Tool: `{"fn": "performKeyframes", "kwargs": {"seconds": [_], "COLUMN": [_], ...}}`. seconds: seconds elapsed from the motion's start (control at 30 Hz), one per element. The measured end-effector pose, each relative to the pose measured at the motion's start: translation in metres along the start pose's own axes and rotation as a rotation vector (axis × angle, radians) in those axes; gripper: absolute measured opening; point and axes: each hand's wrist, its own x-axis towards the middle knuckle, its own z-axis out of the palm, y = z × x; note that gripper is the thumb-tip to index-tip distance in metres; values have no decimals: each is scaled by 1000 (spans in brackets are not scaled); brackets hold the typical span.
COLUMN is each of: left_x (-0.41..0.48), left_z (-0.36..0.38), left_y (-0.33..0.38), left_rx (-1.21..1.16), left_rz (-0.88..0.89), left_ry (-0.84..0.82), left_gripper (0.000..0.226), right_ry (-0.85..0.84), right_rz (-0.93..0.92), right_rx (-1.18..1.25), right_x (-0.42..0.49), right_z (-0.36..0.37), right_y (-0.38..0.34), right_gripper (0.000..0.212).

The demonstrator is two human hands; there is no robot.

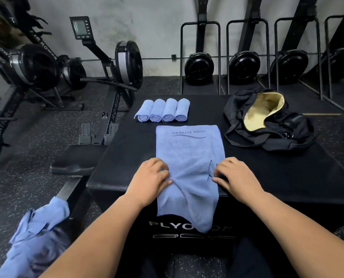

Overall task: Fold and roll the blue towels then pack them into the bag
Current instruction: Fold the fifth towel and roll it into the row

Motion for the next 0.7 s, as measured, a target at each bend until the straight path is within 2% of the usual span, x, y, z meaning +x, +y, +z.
{"fn": "performKeyframes", "kwargs": {"seconds": [0.2, 0.3, 0.37, 0.5, 0.6, 0.7], "left_x": [5, 3, -1, -6, -4, 15], "left_z": [-5, -4, -3, -1, -5, -19], "left_y": [-13, -16, -16, -11, -12, -13], "left_rx": [-13, -8, -25, -68, -133, -228], "left_rz": [-287, -348, -376, -410, -428, -457], "left_ry": [44, 26, 11, -47, -23, 114], "left_gripper": [38, 25, 14, 12, 10, 11], "right_ry": [-36, -44, -34, 94, 120, 279], "right_rz": [-38, -86, -105, -97, -53, 178], "right_rx": [-87, -83, -60, 0, -5, 103], "right_x": [2, -5, -8, -9, -2, 14], "right_z": [-3, -5, -3, 4, 3, -12], "right_y": [-6, -10, -10, -6, -3, 0], "right_gripper": [31, 53, 58, 30, 24, 18]}}
